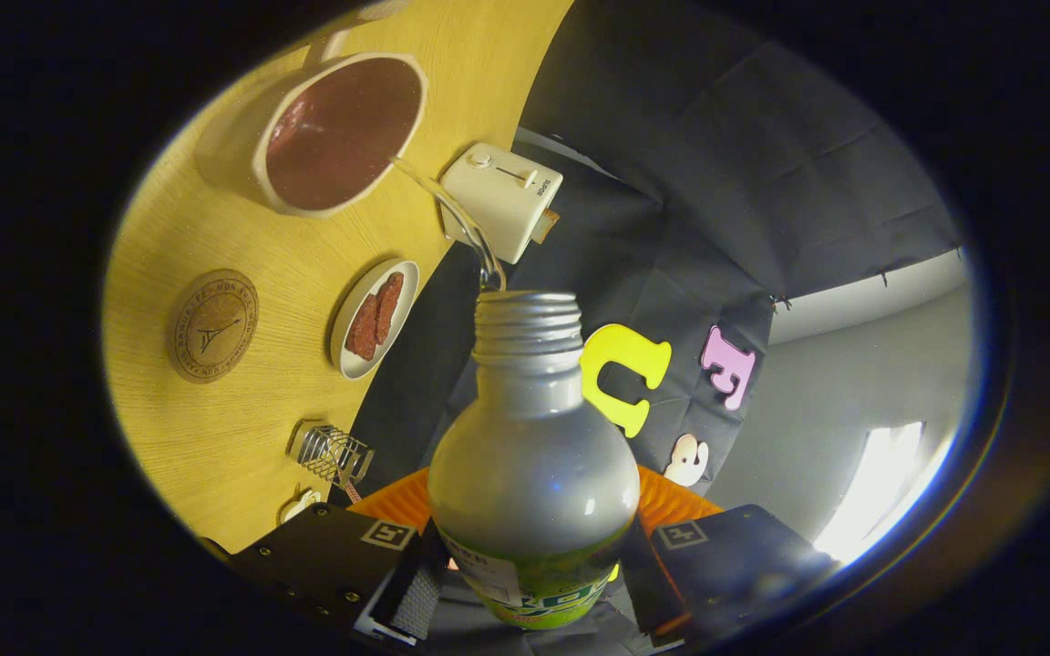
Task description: Take the bottle from table, then pour the juice into the cup, finally place the bottle on the coaster
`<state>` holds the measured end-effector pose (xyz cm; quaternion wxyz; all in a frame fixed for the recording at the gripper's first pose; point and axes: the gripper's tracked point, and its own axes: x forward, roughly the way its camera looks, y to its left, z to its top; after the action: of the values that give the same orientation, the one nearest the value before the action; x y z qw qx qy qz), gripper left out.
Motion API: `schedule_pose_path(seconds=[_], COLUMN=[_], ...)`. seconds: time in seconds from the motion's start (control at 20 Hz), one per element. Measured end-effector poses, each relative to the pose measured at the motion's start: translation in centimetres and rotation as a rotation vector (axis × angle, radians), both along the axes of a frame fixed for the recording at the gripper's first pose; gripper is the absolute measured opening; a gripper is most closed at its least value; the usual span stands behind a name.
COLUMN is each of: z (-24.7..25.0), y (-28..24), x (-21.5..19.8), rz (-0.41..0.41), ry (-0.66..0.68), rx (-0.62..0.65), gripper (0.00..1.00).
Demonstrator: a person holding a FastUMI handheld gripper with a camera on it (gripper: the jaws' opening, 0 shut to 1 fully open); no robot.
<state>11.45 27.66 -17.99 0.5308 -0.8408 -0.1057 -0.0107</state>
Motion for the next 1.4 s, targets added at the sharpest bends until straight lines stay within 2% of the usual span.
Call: schedule_pose_path(seconds=[1.4], z=[-2.4], y=[3.3], x=[-1.5], rz=[0.067], ry=[0.002], rx=[-0.242], gripper=[0.80])
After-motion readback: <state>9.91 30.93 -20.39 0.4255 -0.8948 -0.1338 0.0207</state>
